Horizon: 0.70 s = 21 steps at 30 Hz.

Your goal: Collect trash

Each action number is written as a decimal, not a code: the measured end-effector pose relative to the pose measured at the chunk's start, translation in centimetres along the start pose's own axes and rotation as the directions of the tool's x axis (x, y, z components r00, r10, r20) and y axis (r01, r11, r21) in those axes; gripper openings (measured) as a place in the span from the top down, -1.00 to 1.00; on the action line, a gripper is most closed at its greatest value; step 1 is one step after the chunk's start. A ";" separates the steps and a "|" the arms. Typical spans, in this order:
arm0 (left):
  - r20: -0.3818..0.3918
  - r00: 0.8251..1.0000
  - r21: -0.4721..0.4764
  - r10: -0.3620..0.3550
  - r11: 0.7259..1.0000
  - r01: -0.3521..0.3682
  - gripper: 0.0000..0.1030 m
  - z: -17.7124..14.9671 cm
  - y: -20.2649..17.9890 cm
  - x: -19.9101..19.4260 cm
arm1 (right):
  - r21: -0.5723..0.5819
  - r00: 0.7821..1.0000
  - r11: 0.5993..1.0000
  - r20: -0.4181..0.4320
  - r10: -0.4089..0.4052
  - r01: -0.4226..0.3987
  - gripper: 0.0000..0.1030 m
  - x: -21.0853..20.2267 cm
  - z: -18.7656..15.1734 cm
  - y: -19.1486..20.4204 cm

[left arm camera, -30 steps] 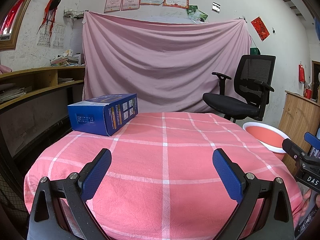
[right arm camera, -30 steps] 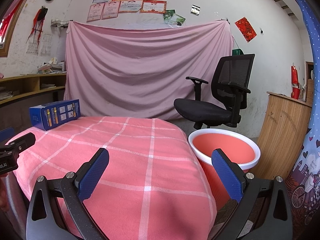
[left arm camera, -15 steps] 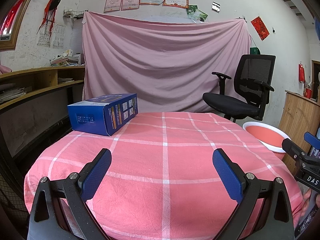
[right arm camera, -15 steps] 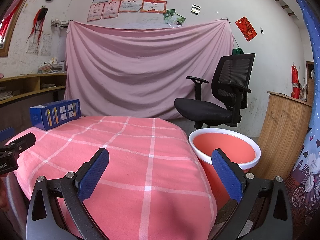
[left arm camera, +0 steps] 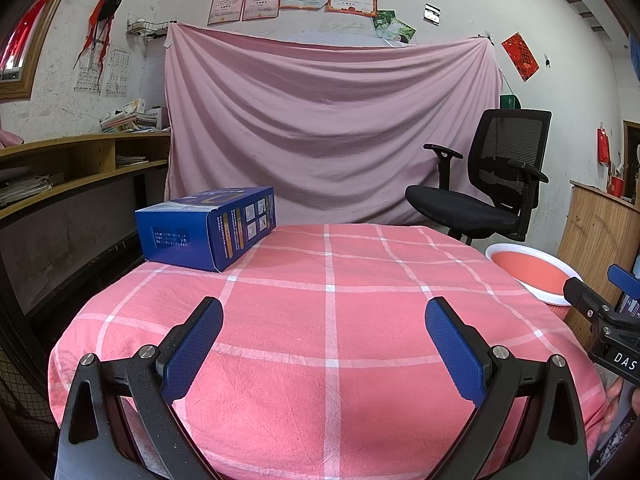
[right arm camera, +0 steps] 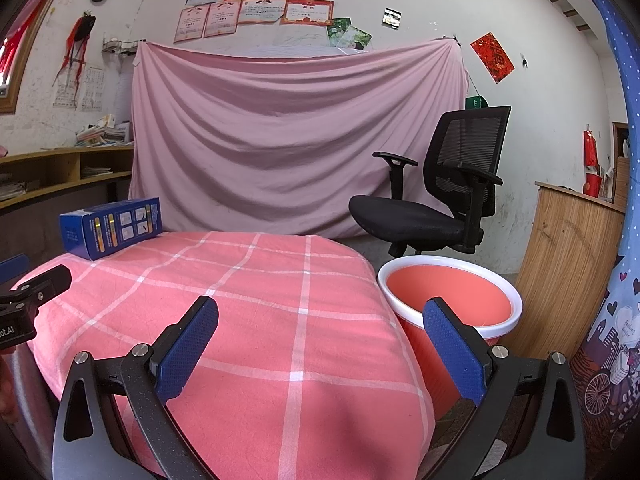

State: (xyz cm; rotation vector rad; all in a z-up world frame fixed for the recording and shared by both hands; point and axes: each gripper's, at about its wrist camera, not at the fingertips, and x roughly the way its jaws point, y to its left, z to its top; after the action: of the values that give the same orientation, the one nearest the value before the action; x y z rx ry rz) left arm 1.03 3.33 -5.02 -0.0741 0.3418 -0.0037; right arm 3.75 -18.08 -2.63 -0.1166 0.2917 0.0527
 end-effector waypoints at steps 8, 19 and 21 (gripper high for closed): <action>0.000 1.000 0.001 0.000 1.000 0.000 -0.92 0.0 0.0 0.0 | 0.000 1.000 1.000 -0.001 0.001 -0.001 -1.00 0.0 0.0 0.0; -0.011 1.000 -0.008 0.002 1.000 -0.002 -0.92 -0.2 0.3 -0.1 | 0.001 1.000 1.000 -0.003 0.002 -0.002 -1.00 0.0 0.0 0.0; -0.002 1.000 -0.008 0.019 1.000 -0.019 -0.92 -0.3 0.4 -0.2 | 0.001 1.000 1.000 -0.003 0.003 -0.003 -1.00 -0.1 -0.2 0.0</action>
State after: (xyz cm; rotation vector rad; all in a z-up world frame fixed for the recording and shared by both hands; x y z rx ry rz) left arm 0.71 3.66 -5.20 -0.0793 0.3444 0.0160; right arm 3.64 -18.08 -2.79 -0.1152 0.2951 0.0550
